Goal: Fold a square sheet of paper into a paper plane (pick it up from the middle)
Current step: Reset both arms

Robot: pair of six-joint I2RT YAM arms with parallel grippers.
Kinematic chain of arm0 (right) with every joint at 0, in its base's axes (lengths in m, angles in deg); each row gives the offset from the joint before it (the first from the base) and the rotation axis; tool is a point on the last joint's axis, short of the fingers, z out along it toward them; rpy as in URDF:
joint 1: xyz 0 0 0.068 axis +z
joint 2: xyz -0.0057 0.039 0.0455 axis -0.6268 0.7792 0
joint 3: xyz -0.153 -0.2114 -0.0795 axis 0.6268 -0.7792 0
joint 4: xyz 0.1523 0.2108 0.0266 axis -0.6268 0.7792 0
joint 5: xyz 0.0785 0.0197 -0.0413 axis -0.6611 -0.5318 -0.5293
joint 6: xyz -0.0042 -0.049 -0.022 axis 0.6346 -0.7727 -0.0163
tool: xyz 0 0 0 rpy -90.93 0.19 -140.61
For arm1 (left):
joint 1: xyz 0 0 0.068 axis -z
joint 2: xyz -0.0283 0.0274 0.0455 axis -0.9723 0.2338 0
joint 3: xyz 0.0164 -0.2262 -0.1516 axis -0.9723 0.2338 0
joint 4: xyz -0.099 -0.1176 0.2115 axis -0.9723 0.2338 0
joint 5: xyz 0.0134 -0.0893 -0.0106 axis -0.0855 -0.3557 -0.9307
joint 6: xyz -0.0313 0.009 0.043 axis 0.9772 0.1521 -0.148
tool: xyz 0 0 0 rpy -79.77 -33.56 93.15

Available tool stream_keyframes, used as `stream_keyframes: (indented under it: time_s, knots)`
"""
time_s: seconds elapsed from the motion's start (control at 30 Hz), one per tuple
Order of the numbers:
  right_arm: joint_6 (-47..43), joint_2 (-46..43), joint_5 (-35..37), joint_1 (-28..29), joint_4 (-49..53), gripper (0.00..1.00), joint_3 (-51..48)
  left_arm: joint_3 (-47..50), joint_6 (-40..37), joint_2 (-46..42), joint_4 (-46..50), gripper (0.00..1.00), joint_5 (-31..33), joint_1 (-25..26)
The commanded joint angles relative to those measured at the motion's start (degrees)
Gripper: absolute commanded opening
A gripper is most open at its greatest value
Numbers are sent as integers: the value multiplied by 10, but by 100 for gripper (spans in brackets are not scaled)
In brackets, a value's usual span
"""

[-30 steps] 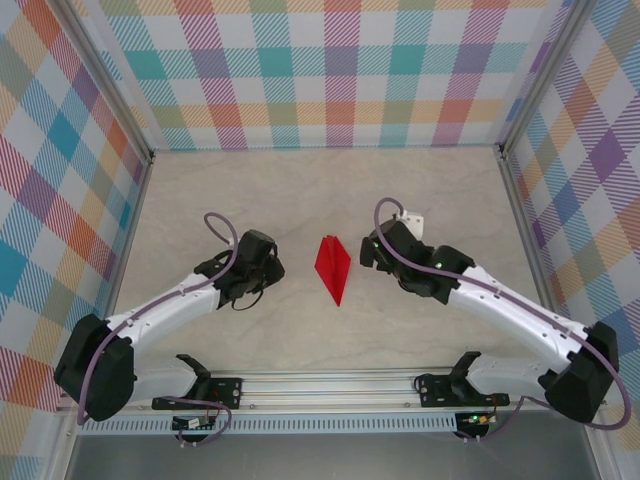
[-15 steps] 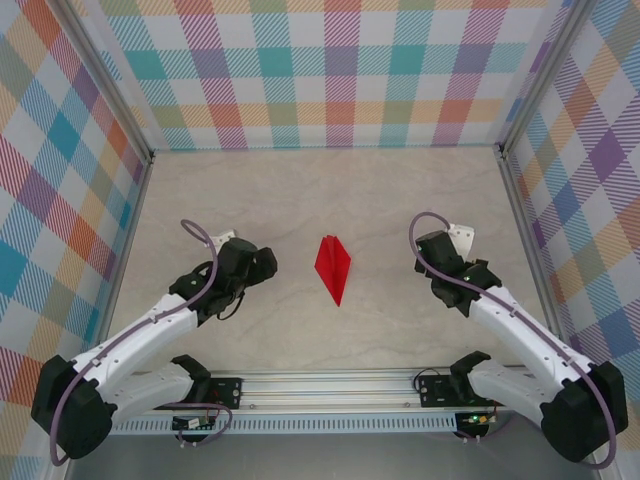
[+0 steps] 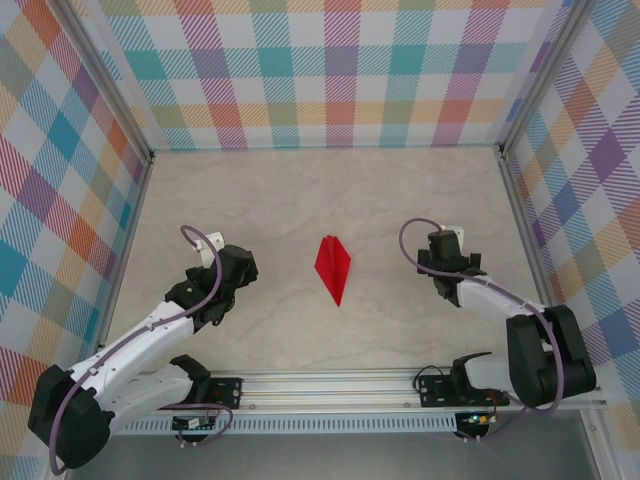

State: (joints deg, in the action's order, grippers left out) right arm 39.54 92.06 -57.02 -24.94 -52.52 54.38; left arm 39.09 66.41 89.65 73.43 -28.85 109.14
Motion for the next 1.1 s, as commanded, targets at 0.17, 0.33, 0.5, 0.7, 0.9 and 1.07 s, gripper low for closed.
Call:
stream_keyframes:
  time_s: [0.17,0.33,0.5,0.7,0.9,1.07]
  knots:
    - [-88,48,-183,-73,-270,100,-17,29,-115,-15,-77,100,39,-26]
    - [-99,38,-223,-84,-310,100,-40,44,-118,-22,-116,100,20,-37]
    - [-75,-64,-201,-84,-214,100,-66,44,-121,-19,-116,100,21,-45]
    - [-36,-101,-201,-114,-224,100,-104,44,-129,19,-153,100,26,-74]
    - [-37,-1,-221,-118,-334,100,-79,20,-151,80,-181,100,24,-103]
    - [-65,94,-265,-119,-372,100,-33,26,-187,100,-240,100,6,-138]
